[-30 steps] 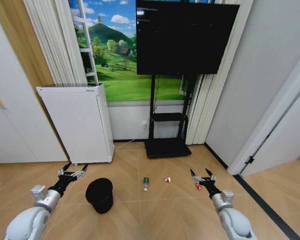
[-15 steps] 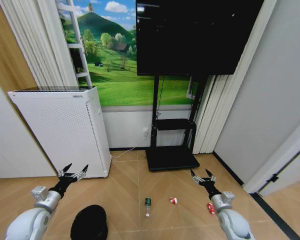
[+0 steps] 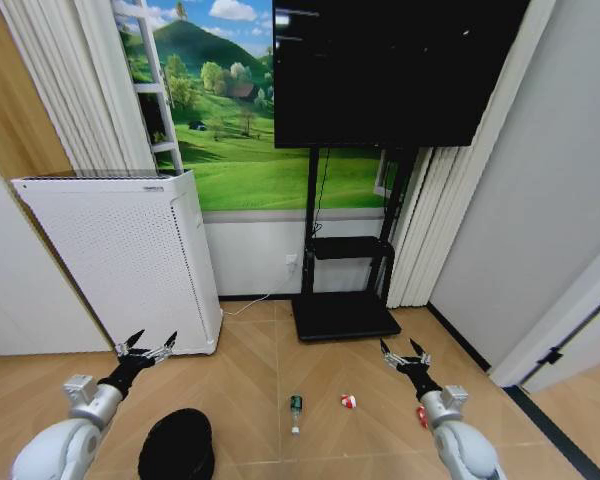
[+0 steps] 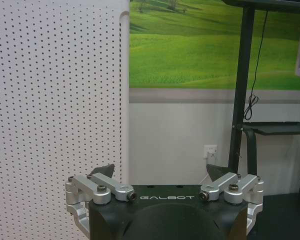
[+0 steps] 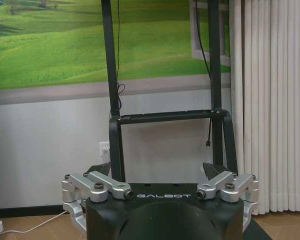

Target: Pick up the trash bin and place the garbage on the floor into it.

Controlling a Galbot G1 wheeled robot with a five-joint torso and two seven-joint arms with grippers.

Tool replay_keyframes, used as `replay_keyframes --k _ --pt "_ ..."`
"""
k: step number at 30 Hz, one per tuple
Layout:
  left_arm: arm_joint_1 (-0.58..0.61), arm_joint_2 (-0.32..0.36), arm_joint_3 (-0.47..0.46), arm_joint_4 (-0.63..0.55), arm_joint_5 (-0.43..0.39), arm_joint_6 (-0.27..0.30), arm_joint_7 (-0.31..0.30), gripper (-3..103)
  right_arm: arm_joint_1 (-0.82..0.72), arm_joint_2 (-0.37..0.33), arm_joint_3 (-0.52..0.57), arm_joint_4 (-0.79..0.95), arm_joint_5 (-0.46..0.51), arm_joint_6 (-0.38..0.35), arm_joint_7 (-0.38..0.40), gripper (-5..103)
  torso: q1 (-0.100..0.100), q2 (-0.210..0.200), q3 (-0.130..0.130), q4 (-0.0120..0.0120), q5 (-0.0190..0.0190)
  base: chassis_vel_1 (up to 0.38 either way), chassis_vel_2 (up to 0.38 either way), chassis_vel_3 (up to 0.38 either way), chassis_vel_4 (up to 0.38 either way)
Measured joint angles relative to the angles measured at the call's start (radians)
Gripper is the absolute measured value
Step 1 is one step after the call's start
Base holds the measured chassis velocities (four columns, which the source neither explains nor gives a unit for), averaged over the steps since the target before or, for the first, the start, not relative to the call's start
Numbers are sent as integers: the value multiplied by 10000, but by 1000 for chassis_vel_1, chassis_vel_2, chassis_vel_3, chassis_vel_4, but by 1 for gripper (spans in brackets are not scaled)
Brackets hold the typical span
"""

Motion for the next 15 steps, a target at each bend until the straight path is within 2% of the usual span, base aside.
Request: replay_keyframes --k 15 --pt "8 -51 0 -16 -11 1 47 100 -127 67 40 -122 -15 112 21 100 -279 -692 -413 -1 0 0 0 0 0"
